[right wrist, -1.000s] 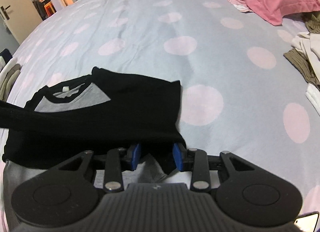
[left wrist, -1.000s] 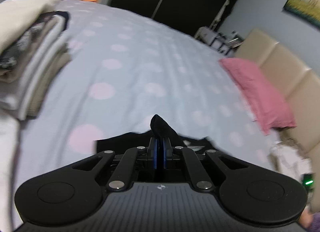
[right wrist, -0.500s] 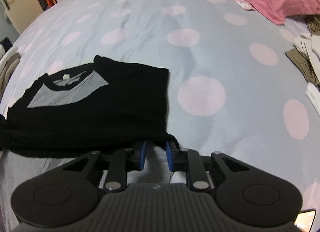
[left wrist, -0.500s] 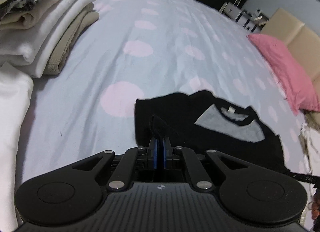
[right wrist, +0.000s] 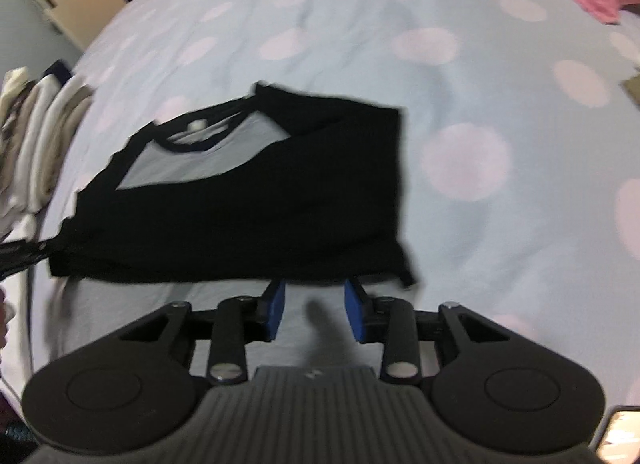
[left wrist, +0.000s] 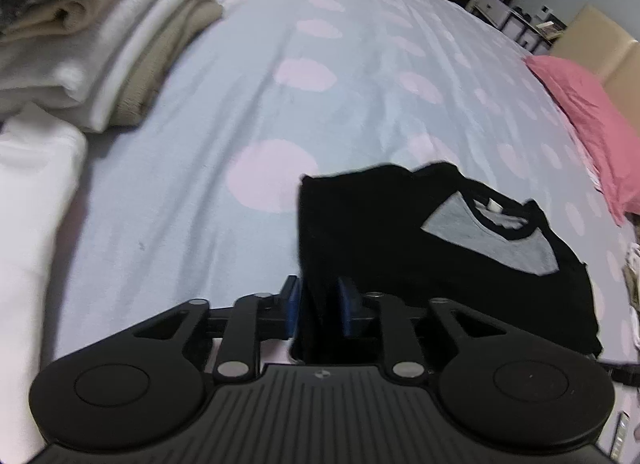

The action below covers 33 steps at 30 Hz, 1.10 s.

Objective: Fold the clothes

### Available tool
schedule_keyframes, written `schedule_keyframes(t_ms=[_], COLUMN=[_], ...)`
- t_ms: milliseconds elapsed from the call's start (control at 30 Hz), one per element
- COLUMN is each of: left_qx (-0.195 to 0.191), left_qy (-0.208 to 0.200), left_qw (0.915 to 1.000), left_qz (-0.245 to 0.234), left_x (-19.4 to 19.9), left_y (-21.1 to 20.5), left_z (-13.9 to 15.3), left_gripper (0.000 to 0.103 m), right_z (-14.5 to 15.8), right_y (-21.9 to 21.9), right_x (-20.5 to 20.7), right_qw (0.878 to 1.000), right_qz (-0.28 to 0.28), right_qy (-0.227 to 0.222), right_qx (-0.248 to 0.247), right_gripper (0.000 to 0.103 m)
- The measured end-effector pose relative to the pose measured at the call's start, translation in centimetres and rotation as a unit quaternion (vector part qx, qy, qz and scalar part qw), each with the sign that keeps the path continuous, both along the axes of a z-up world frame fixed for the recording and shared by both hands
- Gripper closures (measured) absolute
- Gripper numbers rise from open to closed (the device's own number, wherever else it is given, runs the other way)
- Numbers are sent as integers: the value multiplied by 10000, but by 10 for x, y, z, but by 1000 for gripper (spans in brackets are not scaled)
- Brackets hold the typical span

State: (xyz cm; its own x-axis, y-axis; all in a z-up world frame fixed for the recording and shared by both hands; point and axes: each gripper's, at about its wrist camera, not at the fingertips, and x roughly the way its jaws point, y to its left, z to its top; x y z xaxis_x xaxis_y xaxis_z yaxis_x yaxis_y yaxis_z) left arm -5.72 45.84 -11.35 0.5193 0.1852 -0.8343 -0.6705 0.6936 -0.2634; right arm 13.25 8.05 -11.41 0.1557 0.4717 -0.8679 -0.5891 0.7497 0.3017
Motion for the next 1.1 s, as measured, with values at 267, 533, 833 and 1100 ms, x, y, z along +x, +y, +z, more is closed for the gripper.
schedule_keyframes(t_ms=[267,533,833,1100], left_qx=[58,104,169,276], left_qy=[-274,-76,127,215], left_qw=[9995,9992,9987,9978], left_qz=[-165,-382,-459,-570], left_x=[0,12,15,17], left_y=[-10,-21,-23,-24], left_z=[15,6,-7,-12], left_gripper=[81,81,81,81], right_z=[-13,-7,-11,-20], right_y=[27,30,39,13], right_x=[-20,-7,-3,13], right_qw=[9976,9977,9973,9923], right_qz=[496,250,269,-4], right_qy=[-457,-624,-664,-1082], right_qx=[-140,12,-131,-607], right_gripper=[87,87,87,103])
